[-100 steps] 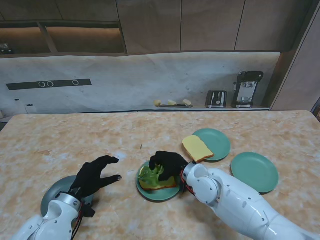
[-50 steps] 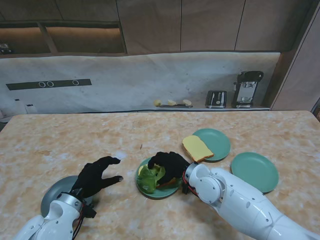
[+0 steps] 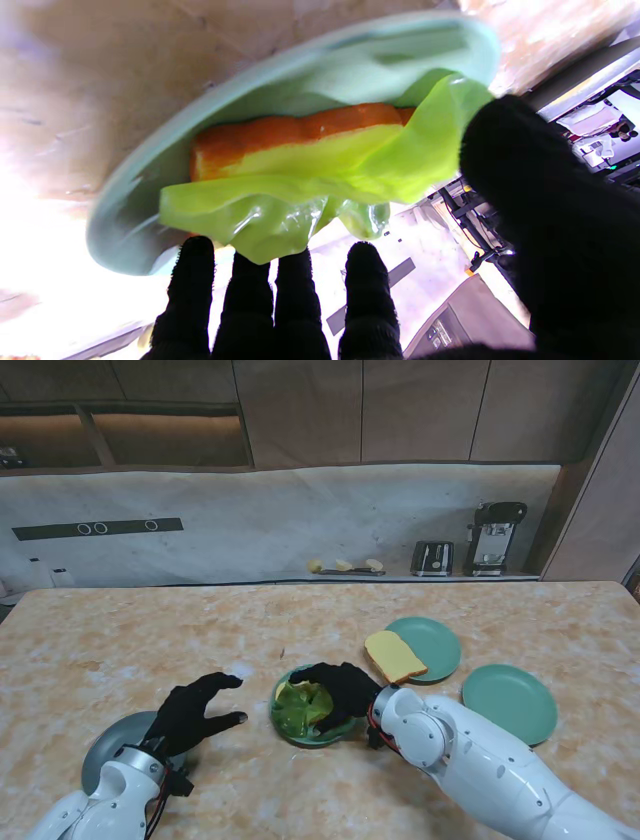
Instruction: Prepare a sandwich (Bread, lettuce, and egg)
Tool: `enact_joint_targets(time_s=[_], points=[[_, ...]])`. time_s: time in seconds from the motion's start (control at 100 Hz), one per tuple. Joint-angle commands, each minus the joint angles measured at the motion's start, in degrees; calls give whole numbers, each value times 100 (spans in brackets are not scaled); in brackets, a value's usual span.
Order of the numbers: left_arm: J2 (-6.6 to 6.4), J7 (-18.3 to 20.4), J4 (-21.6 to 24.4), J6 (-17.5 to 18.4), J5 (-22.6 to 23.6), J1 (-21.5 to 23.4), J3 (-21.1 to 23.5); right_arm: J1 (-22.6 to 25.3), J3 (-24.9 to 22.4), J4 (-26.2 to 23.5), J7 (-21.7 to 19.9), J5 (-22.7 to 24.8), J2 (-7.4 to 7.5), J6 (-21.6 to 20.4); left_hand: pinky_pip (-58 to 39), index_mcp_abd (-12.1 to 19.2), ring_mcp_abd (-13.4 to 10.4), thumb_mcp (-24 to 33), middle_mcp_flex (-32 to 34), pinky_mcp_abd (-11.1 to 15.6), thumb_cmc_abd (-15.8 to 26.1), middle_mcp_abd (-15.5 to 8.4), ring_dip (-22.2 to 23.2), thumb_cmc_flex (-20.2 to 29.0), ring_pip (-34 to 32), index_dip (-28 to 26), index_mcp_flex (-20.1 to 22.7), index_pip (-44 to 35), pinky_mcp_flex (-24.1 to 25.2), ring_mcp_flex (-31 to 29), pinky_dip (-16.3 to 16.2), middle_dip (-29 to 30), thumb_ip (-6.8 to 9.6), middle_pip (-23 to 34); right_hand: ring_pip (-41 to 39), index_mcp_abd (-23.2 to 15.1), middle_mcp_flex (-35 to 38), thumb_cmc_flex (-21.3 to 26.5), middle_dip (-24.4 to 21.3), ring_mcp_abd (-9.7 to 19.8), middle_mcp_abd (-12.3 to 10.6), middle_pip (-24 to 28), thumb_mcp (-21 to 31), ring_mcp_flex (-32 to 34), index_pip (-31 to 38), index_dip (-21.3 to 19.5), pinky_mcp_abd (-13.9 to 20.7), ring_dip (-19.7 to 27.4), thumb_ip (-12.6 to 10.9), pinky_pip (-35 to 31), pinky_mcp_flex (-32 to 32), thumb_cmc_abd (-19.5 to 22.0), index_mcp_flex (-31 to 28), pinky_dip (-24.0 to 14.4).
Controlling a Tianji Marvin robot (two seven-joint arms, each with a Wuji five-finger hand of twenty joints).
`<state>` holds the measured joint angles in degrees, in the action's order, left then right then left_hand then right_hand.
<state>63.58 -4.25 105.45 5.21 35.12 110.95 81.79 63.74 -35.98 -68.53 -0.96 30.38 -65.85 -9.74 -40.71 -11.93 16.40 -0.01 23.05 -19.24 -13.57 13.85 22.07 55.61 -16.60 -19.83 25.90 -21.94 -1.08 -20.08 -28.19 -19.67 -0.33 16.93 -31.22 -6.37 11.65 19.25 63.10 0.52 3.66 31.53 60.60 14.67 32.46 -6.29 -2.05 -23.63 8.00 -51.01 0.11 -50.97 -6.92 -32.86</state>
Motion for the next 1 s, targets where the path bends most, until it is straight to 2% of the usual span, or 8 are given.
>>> enact_joint_targets(time_s=[0.0,0.1,0.2,0.23,0.31,0.39,0.56,0.99], points=[[14,71,1,26,-4,41,-6,118,-42,-78,-66,82,32,60,-23,65,-58,-78,59,1,128,-53,68,-4,-16,-54,77,55,56,30,-21,-50,-98,-21,428,-143,-143,-246,-4825,-66,-74,-227,-14,-279,-189,141,-315,282,148,230,-65,-2,168,192],[14,78,7,38,-17,51,-3,231,-204,-165,8,125,41,84,-18,59,-56,-77,44,4,122,-63,68,-3,-15,-54,75,58,62,27,-20,-48,-98,-30,507,104,-137,-323,-4855,-69,-43,-385,-28,-248,-1200,674,-333,369,155,448,-33,42,98,355],[11,84,13,65,-7,62,-2,350,-404,-291,14,120,65,120,-18,70,-67,-83,49,7,129,-69,67,-25,-12,-53,73,63,57,30,-20,-50,-100,-23,569,279,-140,-440,-4899,-96,3,-502,-178,-153,-2585,608,-402,461,143,554,92,296,-99,516],[11,85,15,71,-9,65,-4,384,-476,-346,-31,120,86,135,-20,64,-60,-80,63,5,118,-46,66,-16,-9,-54,79,61,50,30,-21,-52,-99,-18,584,266,-143,-439,-4900,-99,10,-510,-240,-133,-3250,114,-414,489,154,565,110,335,-250,565],[11,82,16,89,-12,69,-9,495,-688,-523,-162,155,146,191,-14,66,-55,-80,68,3,124,-49,66,-24,-10,-53,76,64,54,28,-20,-51,-100,-21,615,250,-134,-419,-4911,-123,36,-532,-392,-117,-3288,-134,-426,510,108,567,124,476,-274,574],[12,75,22,113,-28,74,-22,616,-921,-663,-144,340,196,154,-16,62,-56,-78,53,11,124,-59,68,-20,-12,-52,68,68,50,29,-22,-50,-99,-26,556,346,-149,-408,-4792,-145,70,-241,-452,-40,-2419,-903,-446,498,78,500,214,502,-97,589],[8,86,47,219,-54,93,-36,869,-1479,-927,-3,978,310,22,-8,64,-64,-86,69,1,118,-57,65,-48,-5,-54,80,65,58,31,-20,-52,-102,-22,11,802,-12,-60,-4268,-219,143,1184,-393,384,926,-691,-435,265,8,-169,540,399,-66,481],[-6,156,159,401,-108,186,-40,1165,-2420,-1167,-457,2085,585,-61,3,65,-52,-88,80,-8,112,-56,57,-133,18,-42,108,110,61,16,-19,-42,-105,-60,-241,881,34,200,-4183,-278,184,1415,-254,390,1284,-795,-379,151,-8,-591,540,226,-348,520]])
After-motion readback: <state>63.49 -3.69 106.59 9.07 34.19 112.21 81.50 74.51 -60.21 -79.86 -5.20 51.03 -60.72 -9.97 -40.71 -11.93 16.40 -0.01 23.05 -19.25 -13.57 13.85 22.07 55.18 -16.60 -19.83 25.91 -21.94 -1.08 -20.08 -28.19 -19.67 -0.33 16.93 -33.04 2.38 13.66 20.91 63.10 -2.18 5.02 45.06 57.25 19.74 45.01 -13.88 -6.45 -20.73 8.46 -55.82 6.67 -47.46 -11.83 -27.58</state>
